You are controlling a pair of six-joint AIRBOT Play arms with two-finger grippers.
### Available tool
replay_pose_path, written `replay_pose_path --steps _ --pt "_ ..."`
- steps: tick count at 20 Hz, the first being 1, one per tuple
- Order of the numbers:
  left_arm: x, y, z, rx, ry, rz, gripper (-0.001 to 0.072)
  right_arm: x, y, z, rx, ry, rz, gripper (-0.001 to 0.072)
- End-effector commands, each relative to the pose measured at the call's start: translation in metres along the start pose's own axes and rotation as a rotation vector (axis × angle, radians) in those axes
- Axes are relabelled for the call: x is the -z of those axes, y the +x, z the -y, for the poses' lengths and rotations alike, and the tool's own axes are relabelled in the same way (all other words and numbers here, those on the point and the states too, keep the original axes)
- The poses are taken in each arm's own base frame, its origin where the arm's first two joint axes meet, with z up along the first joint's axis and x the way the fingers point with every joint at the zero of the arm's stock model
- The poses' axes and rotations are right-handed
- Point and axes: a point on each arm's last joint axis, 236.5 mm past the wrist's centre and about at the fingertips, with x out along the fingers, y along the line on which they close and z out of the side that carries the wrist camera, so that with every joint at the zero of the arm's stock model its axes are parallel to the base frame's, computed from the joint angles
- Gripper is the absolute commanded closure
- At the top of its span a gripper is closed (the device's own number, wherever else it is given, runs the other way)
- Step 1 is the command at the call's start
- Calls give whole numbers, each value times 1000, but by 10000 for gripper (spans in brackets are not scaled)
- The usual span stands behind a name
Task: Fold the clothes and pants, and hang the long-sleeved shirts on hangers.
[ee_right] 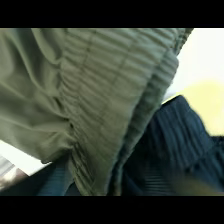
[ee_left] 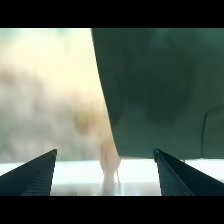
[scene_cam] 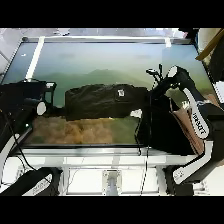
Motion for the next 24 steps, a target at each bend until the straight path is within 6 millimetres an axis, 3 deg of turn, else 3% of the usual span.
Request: replay_pose_path --steps 1,4,5,7,9,11,15,19,21,24 --pt "-55 -59 -10 -14 -27 185 13 2 -41 2 0 71 7 164" --pt "-96 -130 -18 -20 -38 396 13 -29 -96 29 68 134 253 161" --pt "-102 -147 -19 -16 -41 451 13 -33 -102 34 46 208 292 161" --pt "-104 -165 -20 -12 -46 503 13 -37 -89 28 -118 312 298 134" --pt "-103 -171 -19 -6 -50 514 13 -52 -73 7 -361 344 311 111" --pt "-100 -168 -18 -1 -53 499 14 -62 -55 -4 -490 323 314 27" --pt "-95 -165 -16 10 -59 474 14 -46 -8 24 -378 327 214 24" --pt "-95 -165 -11 35 -85 471 14 -48 7 54 -267 342 235 28" --pt "-95 -165 -12 36 -90 472 14 -56 9 58 -251 350 266 31" --pt "-95 -165 -11 36 -90 471 14 -56 30 48 -279 346 225 32"
